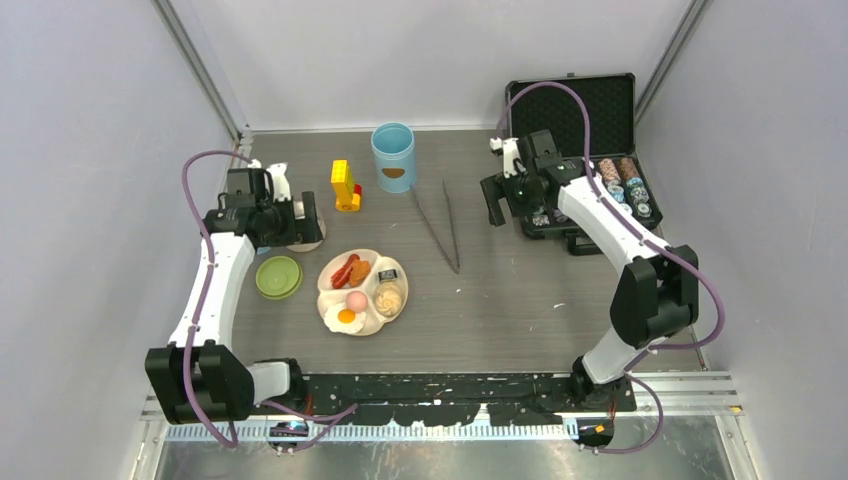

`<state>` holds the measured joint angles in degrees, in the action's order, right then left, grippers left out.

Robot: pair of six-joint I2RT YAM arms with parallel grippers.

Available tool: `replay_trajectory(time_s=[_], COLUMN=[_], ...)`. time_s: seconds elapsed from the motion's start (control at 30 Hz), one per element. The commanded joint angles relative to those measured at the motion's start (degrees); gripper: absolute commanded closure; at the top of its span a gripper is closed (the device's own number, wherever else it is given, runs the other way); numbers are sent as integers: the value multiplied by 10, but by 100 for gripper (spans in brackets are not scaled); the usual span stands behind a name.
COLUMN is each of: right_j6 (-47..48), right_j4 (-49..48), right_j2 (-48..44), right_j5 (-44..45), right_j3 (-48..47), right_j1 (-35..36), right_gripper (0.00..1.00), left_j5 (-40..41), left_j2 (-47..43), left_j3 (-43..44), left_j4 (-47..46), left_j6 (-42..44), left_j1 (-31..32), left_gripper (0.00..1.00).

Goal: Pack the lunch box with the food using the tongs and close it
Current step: Pick up the clamp at the center of the board.

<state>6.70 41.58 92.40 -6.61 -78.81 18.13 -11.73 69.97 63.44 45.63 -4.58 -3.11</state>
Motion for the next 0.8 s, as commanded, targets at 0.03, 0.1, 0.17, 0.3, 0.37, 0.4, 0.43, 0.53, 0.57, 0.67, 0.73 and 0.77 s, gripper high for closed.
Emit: replay_trajectory(time_s=[0.03, 0.1, 0.17, 0.3, 0.37, 0.4, 0.43, 0.53, 0.57, 0.67, 0.73, 0.77], right_j6=[-17, -22, -30, -44, -56, -63, -66, -99, -105, -118, -129, -133], right_j4=[-8, -4, 11, 49, 54, 54, 54, 54, 55, 57, 60, 61], right_j2=[40, 68, 104, 182, 210, 222, 234, 267, 277, 309, 326, 333], right_j5=[38, 55, 64, 96, 95, 89, 81, 74, 74, 74, 53, 50], right_j3=[-65, -88, -119, -191, -214, -226, -235, -269, -281, -314, -334, -342], right_j1=[38, 55, 70, 91, 99, 101, 103, 105, 105, 107, 106, 106], right_gripper=[5, 5, 5, 6, 7, 8, 8, 11, 12, 17, 22, 25], left_j5=[49, 53, 41, 20, 26, 34, 42, 52, 51, 50, 51, 51], left_j2=[-3, -1, 1, 8, 10, 10, 10, 16, 18, 23, 26, 27], left_j3=[40, 45, 47, 46, 46, 47, 49, 55, 57, 59, 60, 61], left_j4=[-51, -63, -66, -65, -67, -67, -67, -57, -55, -49, -49, -50], left_j6=[-51, -55, -66, -90, -87, -81, -76, -68, -66, -65, -65, -65], left_j1=[-2, -2, -2, -2, -2, -2, -2, -3, -3, -2, -2, -2], left_gripper=[0, 0, 0, 0, 0, 0, 0, 0, 0, 0, 0, 0])
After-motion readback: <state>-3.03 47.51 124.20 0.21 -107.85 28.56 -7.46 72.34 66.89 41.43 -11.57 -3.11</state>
